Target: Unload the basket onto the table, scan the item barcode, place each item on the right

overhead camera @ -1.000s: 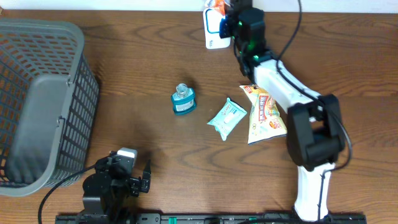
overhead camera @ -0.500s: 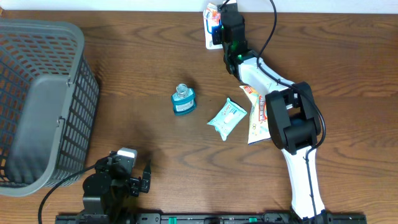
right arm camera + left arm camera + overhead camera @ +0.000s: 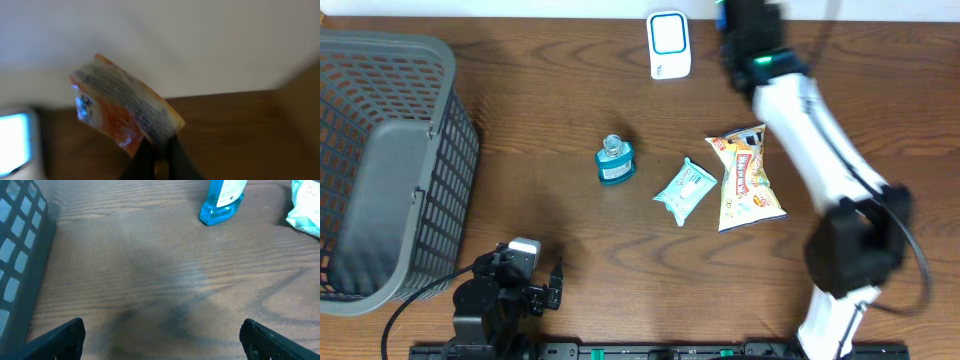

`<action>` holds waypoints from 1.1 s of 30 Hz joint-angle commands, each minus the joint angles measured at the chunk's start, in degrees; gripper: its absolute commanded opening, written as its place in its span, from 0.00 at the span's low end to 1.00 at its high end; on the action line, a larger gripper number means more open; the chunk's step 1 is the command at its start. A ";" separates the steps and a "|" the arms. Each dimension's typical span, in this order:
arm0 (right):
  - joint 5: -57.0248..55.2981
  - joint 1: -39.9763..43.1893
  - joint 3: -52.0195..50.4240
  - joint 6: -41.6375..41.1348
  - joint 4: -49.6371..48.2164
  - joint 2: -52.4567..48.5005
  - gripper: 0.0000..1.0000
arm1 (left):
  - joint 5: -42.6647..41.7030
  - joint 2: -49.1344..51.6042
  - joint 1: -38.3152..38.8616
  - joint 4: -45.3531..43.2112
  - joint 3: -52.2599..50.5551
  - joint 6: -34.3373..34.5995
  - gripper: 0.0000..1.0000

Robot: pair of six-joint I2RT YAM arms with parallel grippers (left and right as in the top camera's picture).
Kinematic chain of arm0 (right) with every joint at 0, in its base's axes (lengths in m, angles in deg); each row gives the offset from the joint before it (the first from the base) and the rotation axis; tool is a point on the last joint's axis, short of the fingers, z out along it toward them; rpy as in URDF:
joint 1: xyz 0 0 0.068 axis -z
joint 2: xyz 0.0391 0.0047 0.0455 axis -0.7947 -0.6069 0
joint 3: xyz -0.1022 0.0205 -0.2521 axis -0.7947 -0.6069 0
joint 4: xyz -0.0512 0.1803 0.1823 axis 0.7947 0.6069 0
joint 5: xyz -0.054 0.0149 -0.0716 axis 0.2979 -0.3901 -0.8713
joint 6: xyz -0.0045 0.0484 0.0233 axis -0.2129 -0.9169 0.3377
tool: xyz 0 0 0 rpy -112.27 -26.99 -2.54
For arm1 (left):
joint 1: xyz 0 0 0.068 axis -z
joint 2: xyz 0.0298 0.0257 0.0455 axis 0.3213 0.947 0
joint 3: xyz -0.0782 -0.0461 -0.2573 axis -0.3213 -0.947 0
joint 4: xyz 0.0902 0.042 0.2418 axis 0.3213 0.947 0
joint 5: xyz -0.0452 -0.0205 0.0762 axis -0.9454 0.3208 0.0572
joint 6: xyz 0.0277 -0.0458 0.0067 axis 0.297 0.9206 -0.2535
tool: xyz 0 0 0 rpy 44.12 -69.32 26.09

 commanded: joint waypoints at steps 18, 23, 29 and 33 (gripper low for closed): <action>4.61 49.79 -5.38 -17.86 22.62 -11.41 0.01 | -0.70 -0.35 0.17 0.09 0.09 0.50 0.99; 12.50 53.94 -5.31 -17.84 22.40 -13.94 0.05 | -0.70 -0.35 0.17 0.09 0.09 0.50 0.99; 31.76 54.51 -2.10 -14.16 25.46 -8.72 0.80 | -0.70 -0.35 0.17 0.09 0.09 0.52 0.99; 40.33 53.35 -1.95 -14.23 26.56 -1.42 0.95 | -0.70 -0.35 0.17 0.09 0.09 0.52 0.99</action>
